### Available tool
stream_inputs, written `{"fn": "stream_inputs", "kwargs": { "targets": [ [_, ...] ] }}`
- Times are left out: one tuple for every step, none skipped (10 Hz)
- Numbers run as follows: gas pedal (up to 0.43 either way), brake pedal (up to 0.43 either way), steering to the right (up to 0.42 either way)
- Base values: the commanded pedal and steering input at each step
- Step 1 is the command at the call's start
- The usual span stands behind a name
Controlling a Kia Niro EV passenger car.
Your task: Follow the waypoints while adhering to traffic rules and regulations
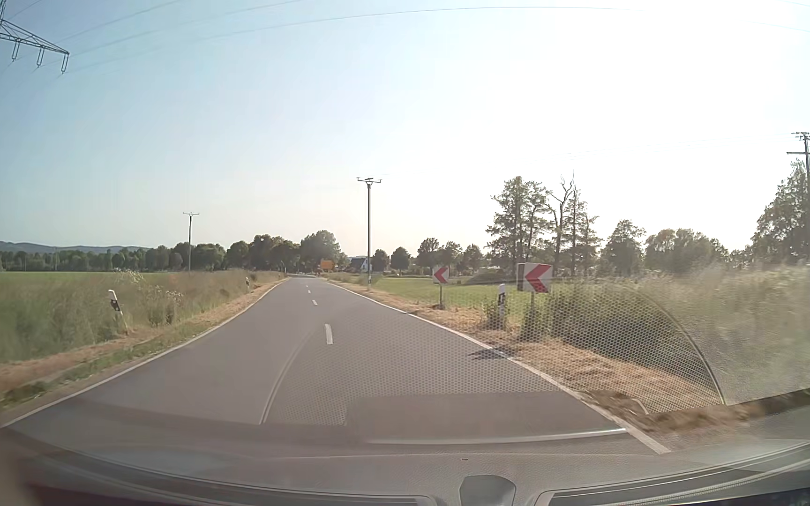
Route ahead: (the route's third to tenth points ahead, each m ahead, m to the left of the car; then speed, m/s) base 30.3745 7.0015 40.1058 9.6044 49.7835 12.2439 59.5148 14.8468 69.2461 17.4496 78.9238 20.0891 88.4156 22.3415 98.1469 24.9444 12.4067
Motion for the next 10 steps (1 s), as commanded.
{"fn": "stream_inputs", "kwargs": {
  "targets": [
    [0.0, 0.098, -0.075],
    [0.0, 0.061, -0.073],
    [0.0, 0.006, -0.071],
    [0.0, 0.006, -0.071],
    [0.0, 0.006, -0.068],
    [0.0, 0.006, -0.063],
    [0.0, 0.006, -0.058],
    [0.02, 0.006, -0.052],
    [0.138, 0.006, -0.048],
    [0.169, 0.006, -0.046]
  ]
}}
